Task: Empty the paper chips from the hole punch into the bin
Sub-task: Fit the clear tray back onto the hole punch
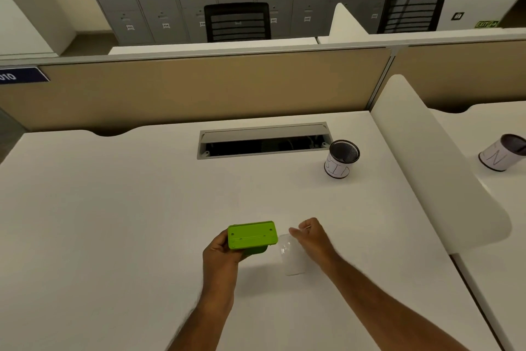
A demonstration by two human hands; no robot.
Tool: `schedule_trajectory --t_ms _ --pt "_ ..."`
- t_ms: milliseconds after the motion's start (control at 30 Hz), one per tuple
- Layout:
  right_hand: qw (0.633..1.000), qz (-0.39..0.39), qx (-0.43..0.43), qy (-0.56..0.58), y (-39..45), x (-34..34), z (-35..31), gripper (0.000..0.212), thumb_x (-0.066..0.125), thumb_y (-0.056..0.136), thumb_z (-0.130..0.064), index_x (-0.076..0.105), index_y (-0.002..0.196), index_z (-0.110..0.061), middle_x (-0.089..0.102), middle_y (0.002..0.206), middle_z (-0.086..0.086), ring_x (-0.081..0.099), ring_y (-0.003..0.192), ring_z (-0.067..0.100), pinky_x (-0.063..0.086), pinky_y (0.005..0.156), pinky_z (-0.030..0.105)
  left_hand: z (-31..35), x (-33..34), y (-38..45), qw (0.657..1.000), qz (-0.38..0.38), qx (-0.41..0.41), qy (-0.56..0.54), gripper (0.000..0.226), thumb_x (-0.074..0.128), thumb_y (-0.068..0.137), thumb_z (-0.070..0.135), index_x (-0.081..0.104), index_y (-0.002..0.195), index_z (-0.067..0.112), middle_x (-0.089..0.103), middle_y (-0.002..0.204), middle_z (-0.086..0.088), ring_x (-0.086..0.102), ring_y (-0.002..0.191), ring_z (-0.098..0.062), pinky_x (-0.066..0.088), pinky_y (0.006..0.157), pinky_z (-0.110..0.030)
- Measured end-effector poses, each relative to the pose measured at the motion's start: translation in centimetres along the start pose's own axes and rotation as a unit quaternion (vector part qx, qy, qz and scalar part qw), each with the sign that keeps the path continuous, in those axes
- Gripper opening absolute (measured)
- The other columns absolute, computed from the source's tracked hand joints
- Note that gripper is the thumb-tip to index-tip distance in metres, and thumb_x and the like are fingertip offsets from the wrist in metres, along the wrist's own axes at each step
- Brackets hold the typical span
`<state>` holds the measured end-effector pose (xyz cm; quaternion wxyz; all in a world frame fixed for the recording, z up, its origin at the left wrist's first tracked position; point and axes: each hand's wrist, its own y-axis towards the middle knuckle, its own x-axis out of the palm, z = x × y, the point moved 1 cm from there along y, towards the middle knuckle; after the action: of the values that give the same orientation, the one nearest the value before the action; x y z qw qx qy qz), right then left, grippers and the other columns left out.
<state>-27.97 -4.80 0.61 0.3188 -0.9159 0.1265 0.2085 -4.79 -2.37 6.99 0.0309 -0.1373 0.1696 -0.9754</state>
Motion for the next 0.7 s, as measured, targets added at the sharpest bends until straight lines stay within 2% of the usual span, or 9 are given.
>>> schedule_trajectory --t_ms 67,200,367,500,533,600,633,700 --pt "0.995 0.014 -0.028 -0.093 -0.9 0.4 0.5 0.043 0.078 0.087 -0.04 0.059 0.11 -0.009 0.065 0.11 0.006 0.063 0.107 0.028 0.052 0.093 0.038 -0.2 -0.3 -0.4 1.0 -0.001 -0.002 -0.001 0.044 0.062 0.087 -0.021 0.083 0.111 0.01 0.085 0.105 -0.019 0.083 0.091 -0.041 0.067 0.076 -0.028" --pt "0.963 0.012 -0.091 -0.253 -2.5 1.1 1.1 0.06 0.074 0.081 -0.059 0.051 0.115 -0.015 0.056 0.117 0.001 0.053 0.116 0.024 0.05 0.094 0.039 -0.5 -0.7 -1.0 1.0 -0.005 -0.005 -0.004 0.044 0.062 0.087 -0.021 0.082 0.112 0.009 0.084 0.107 -0.02 0.083 0.092 -0.043 0.067 0.077 -0.03" --pt "0.924 0.003 -0.108 -0.368 -3.1 2.2 0.8 0.065 0.063 0.087 -0.064 0.053 0.124 -0.012 0.054 0.125 0.005 0.054 0.122 0.027 0.05 0.097 0.042 -0.7 -1.6 -1.8 1.0 0.005 -0.006 -0.006 0.043 0.064 0.087 -0.02 0.083 0.111 0.01 0.084 0.106 -0.02 0.083 0.092 -0.042 0.068 0.077 -0.031" --pt "0.926 -0.04 -0.118 -0.357 -2.8 2.2 0.9 0.046 0.059 0.096 -0.047 0.055 0.122 -0.01 0.057 0.126 0.008 0.056 0.122 0.03 0.048 0.096 0.04 -0.8 -2.0 -2.4 1.0 0.006 -0.008 -0.005 0.042 0.064 0.088 -0.02 0.083 0.111 0.01 0.085 0.105 -0.02 0.083 0.091 -0.043 0.068 0.076 -0.032" --pt "0.935 -0.06 -0.117 -0.329 -2.7 2.2 0.9 0.035 0.058 0.098 -0.039 0.055 0.117 -0.011 0.06 0.123 0.009 0.058 0.118 0.032 0.048 0.093 0.039 -0.8 -2.1 -2.5 1.0 0.006 -0.009 -0.005 0.042 0.063 0.088 -0.02 0.083 0.111 0.01 0.084 0.105 -0.02 0.083 0.091 -0.043 0.068 0.076 -0.032" --pt "0.95 -0.101 -0.116 -0.272 -2.6 1.8 0.7 0.012 0.052 0.101 -0.028 0.053 0.095 -0.017 0.064 0.103 0.005 0.061 0.101 0.03 0.048 0.083 0.037 -0.9 -2.3 -2.7 1.0 0.009 -0.011 -0.004 0.043 0.063 0.088 -0.021 0.083 0.111 0.01 0.084 0.105 -0.021 0.083 0.091 -0.043 0.068 0.076 -0.031" --pt "0.953 -0.111 -0.121 -0.254 -2.7 1.6 0.4 0.016 0.05 0.102 -0.026 0.049 0.087 -0.019 0.061 0.091 0.001 0.059 0.092 0.028 0.046 0.077 0.036 -0.9 -2.4 -2.8 1.0 0.011 -0.012 -0.002 0.043 0.063 0.088 -0.021 0.084 0.11 0.01 0.085 0.104 -0.021 0.083 0.09 -0.043 0.068 0.075 -0.031" --pt "0.956 -0.116 -0.145 -0.229 -3.2 1.1 -0.9 0.02 0.048 0.104 -0.026 0.049 0.084 -0.019 0.056 0.083 -0.004 0.057 0.084 0.025 0.044 0.072 0.037 -0.9 -2.5 -2.9 1.0 0.013 -0.012 -0.001 0.044 0.064 0.087 -0.021 0.084 0.109 0.011 0.085 0.103 -0.021 0.083 0.089 -0.043 0.068 0.075 -0.031"
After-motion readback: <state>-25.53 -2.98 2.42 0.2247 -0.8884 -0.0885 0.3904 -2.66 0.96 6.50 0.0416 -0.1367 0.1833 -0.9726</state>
